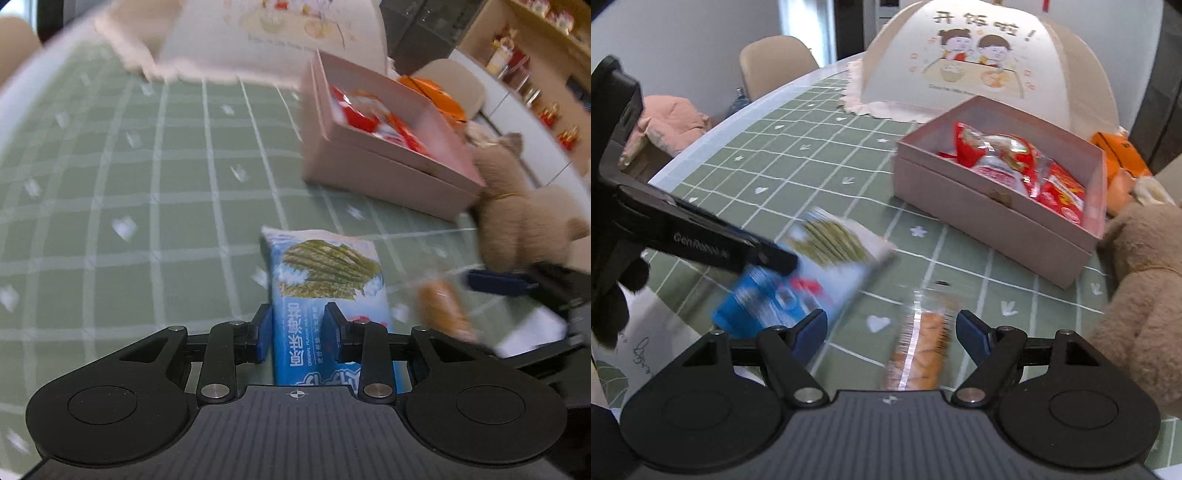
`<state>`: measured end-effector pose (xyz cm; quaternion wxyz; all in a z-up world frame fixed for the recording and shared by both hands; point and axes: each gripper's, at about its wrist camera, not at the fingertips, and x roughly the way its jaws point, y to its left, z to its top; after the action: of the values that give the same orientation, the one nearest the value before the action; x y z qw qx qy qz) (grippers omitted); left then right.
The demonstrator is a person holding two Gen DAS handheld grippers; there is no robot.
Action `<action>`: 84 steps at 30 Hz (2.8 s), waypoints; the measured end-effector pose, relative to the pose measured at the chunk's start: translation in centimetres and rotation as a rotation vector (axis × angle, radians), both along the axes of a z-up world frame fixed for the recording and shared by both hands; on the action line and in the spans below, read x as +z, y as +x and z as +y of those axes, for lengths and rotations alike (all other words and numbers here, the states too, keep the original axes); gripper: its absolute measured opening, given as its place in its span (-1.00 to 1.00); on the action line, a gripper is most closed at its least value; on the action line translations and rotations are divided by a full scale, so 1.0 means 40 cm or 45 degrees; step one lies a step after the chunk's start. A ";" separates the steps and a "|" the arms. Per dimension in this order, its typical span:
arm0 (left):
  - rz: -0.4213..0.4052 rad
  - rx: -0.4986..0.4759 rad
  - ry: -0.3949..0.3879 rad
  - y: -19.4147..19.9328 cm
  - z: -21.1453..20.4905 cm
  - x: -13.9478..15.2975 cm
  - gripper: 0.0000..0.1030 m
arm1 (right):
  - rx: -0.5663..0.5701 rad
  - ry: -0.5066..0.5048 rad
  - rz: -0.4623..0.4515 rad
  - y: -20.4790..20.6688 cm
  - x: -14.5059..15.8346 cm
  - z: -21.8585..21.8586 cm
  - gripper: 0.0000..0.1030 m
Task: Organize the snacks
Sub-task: 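Grasp the blue seaweed packet with the left tool and lift it, then grasp the clear-wrapped bread stick with the right tool while the left tool holds the seaweed packet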
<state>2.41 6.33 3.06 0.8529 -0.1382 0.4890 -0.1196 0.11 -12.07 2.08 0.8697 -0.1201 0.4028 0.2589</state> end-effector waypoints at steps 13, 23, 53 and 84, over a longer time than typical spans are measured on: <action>0.142 0.040 -0.238 -0.004 0.027 -0.023 -0.30 | 0.164 -0.203 -0.160 -0.061 -0.049 0.084 -0.05; 0.175 0.015 -0.388 0.029 0.015 -0.043 -0.13 | 0.122 -0.106 -0.099 -0.052 -0.051 0.051 -0.05; 0.183 -0.018 -0.368 0.041 -0.017 -0.043 -0.21 | -0.026 -0.127 -0.027 -0.046 -0.031 -0.032 -0.28; 0.017 -0.065 -0.244 0.035 -0.107 0.034 -0.65 | -0.392 0.011 0.002 -0.028 -0.003 -0.193 0.25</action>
<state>3.80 2.04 4.43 0.8292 -0.2073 0.4844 -0.1867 -1.02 -19.78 1.96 0.8993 -0.0530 0.4159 0.1244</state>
